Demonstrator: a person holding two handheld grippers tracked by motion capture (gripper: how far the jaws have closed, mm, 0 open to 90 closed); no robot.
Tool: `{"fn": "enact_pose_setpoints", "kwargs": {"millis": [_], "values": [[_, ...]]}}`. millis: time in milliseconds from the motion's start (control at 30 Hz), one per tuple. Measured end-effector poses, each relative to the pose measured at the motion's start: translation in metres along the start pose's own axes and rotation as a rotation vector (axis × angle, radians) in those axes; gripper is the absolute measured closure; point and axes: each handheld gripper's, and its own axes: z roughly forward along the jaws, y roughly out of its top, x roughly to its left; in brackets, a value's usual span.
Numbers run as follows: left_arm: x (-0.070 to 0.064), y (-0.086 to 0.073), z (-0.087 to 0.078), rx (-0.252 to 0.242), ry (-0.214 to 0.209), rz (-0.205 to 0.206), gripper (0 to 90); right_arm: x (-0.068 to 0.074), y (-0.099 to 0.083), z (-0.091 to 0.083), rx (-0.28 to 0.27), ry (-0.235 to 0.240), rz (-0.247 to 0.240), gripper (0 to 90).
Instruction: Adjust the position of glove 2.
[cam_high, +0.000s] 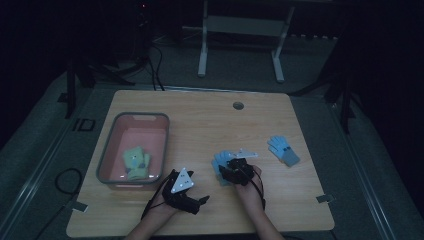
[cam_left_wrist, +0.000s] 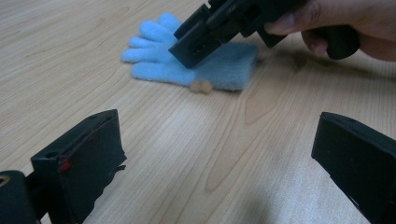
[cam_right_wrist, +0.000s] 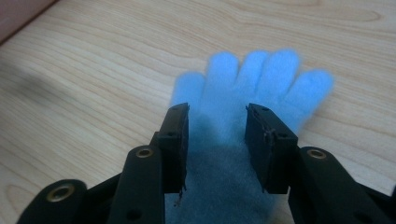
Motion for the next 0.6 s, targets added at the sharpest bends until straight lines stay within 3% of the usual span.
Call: {"fn": "enact_pose_setpoints", "kwargs": {"millis": [133,267,433,533,600], "values": [[0.000,0.000,0.000,0.000,-0.001,0.001,2.3,-0.004,0.010,-0.011,-0.033,0.036,-0.009,60.1],[0.000,0.000,-0.001,0.001,-0.002,0.002,2.3,-0.016,0.020,-0.022,-0.049,0.056,-0.082,61.1],[0.000,0.000,-0.001,0.001,-0.002,-0.002,2.3,-0.046,0.023,-0.042,-0.079,0.067,-0.118,63.6],[0.000,0.000,-0.001,0.000,-0.002,-0.004,2.3,-0.070,0.021,-0.055,-0.113,0.106,-0.130,63.6],[0.000,0.000,-0.001,-0.001,-0.001,-0.004,2.3,-0.086,0.017,-0.063,-0.112,0.088,-0.141,63.6]]}}
